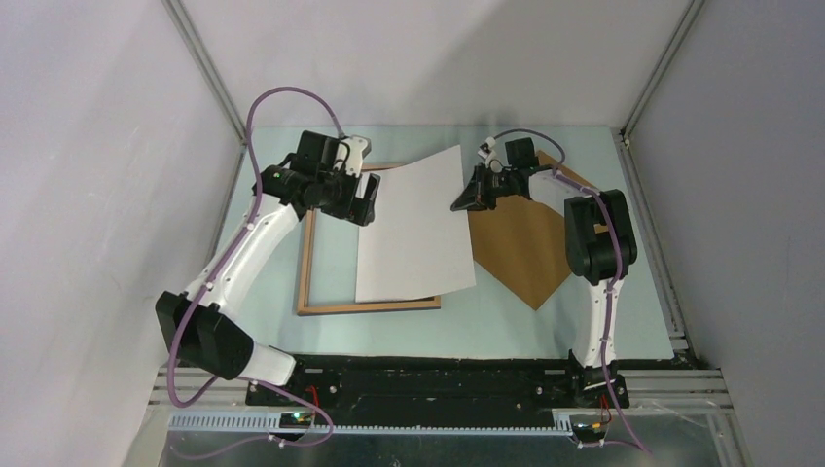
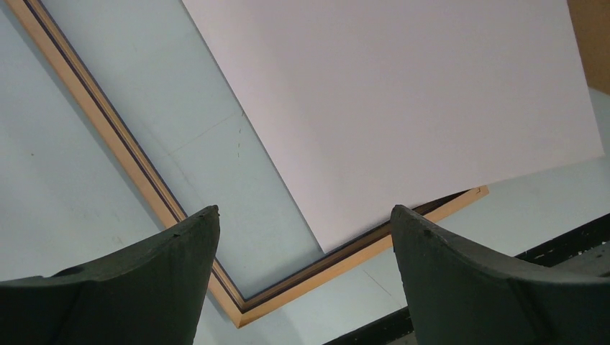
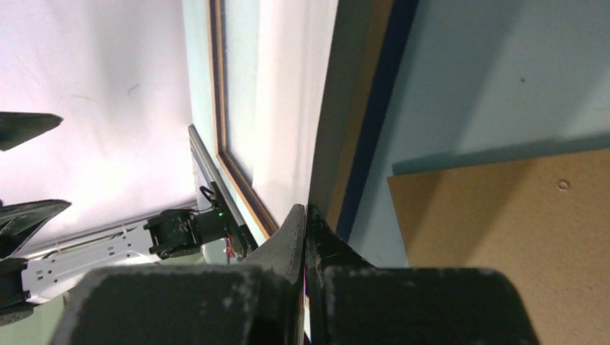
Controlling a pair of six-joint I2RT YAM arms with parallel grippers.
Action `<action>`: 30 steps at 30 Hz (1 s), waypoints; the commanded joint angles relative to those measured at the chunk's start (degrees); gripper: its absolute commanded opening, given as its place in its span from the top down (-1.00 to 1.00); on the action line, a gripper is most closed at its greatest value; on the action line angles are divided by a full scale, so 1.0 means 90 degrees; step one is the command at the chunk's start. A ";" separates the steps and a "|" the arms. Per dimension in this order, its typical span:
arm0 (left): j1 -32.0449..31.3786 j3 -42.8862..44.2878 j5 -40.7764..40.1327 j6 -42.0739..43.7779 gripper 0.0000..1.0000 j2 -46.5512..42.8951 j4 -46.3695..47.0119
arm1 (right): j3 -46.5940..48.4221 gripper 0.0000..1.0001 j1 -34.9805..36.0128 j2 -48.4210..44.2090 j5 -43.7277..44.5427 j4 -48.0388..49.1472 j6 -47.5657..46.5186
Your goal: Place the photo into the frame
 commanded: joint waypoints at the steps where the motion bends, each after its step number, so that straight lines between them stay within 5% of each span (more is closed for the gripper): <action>1: 0.0025 -0.0010 -0.0087 0.0140 -0.85 -0.0324 0.0140 | -0.0158 1.00 0.0010 -0.0387 0.0495 -0.0281 -0.0171; 16: 0.0050 -0.0052 -0.0145 0.0141 -0.85 -0.0293 0.0142 | 0.0766 1.00 0.0422 0.0142 0.0897 -0.0594 -0.0183; 30: 0.0204 -0.0394 -0.0286 0.0201 -0.99 -0.0411 0.0309 | 0.0587 1.00 0.0993 0.0415 0.1360 0.1197 0.0910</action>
